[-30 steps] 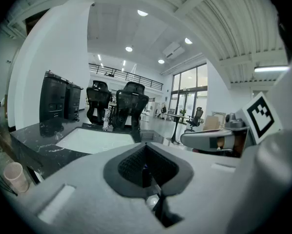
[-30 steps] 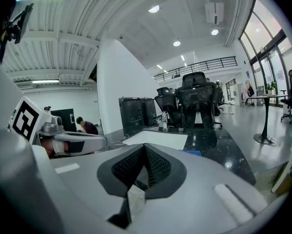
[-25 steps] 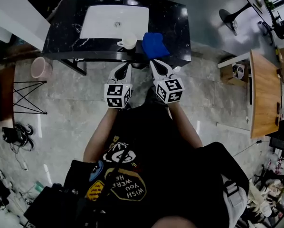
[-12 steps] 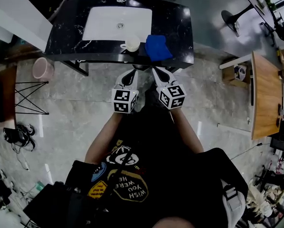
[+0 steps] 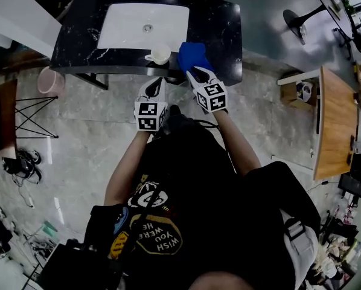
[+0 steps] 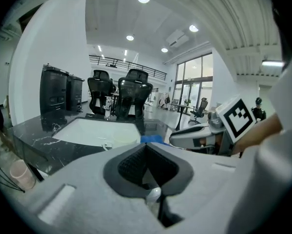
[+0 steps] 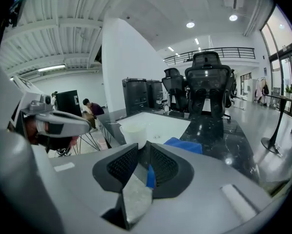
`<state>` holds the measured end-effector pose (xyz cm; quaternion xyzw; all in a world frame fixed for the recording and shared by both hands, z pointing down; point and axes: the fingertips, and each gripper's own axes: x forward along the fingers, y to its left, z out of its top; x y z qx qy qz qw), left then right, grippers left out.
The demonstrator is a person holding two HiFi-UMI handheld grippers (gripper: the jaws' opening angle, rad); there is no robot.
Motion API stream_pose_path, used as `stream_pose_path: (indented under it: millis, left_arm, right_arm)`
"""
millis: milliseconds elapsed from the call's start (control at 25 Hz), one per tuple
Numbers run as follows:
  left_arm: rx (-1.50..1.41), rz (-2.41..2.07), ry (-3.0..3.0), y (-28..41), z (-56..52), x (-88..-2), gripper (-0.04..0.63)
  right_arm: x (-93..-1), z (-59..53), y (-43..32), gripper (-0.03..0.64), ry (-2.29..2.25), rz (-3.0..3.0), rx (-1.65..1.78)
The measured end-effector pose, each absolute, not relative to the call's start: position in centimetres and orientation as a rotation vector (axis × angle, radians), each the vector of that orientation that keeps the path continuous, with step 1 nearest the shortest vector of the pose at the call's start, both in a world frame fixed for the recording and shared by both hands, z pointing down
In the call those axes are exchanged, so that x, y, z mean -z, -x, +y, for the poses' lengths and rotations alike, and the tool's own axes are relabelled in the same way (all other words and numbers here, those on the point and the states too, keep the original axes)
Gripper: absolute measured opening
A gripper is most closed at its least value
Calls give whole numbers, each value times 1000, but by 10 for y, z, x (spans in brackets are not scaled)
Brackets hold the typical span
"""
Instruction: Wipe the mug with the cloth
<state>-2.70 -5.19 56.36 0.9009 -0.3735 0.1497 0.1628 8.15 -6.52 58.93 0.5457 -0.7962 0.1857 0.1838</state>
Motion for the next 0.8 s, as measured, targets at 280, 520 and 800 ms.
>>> stream_pose_path:
  millis: [280, 520, 800]
  left_arm:
    - [-351, -1147, -2480, 31, -94, -568, 3]
    - [-348, -1222, -2390, 25, -110, -588, 3]
    - [-323, -1288, -2346, 25, -117, -594, 3]
  right_arm:
    - [-647, -113, -104, 228, -1372, -2150, -576]
    - [-685, -139, -120, 285, -1374, -2050, -573]
    - [-686, -138, -111, 236, -1282, -2029, -522]
